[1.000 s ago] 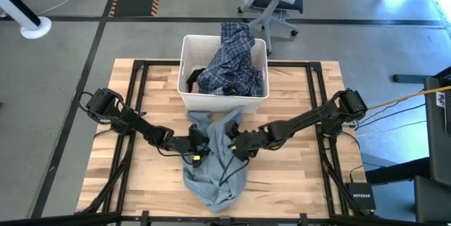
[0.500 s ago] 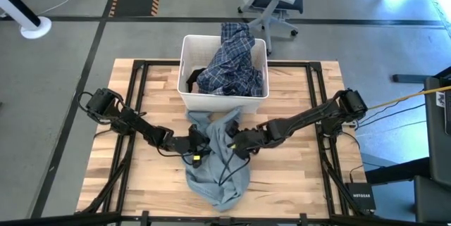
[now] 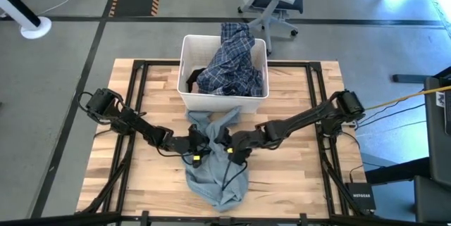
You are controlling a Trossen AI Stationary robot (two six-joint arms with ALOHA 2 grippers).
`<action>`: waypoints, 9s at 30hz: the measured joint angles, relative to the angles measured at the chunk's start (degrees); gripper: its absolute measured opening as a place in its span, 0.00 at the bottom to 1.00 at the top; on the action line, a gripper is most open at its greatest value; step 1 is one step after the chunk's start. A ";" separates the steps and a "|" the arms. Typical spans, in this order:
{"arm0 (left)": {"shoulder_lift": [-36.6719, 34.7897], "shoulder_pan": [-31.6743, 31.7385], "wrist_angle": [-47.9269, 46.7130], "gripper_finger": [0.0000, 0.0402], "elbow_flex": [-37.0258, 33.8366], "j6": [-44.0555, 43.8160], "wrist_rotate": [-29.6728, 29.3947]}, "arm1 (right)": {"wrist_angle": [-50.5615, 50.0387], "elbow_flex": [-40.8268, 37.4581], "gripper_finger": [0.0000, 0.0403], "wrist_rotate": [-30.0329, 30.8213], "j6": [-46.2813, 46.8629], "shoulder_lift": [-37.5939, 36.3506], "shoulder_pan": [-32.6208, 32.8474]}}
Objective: Sort clothes
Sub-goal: Put the blue jeans into the white laundry bin
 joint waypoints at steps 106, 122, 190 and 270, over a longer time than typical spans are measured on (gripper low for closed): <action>-29.78 -18.36 -43.17 0.58 0.35 -14.50 -33.65 | -8.17 23.54 0.30 4.35 5.18 -2.26 -42.47; -27.54 -18.36 -43.21 0.58 0.35 -17.23 -34.37 | -35.47 34.60 0.77 12.18 5.11 -5.69 -35.91; -34.51 -16.83 -56.14 0.58 -6.24 -32.74 -31.16 | 33.30 -11.62 0.78 7.05 15.27 9.06 -7.68; -34.45 -12.98 -35.49 0.58 -7.21 -13.09 -26.92 | -6.40 6.12 0.03 -11.73 15.06 -21.18 -33.04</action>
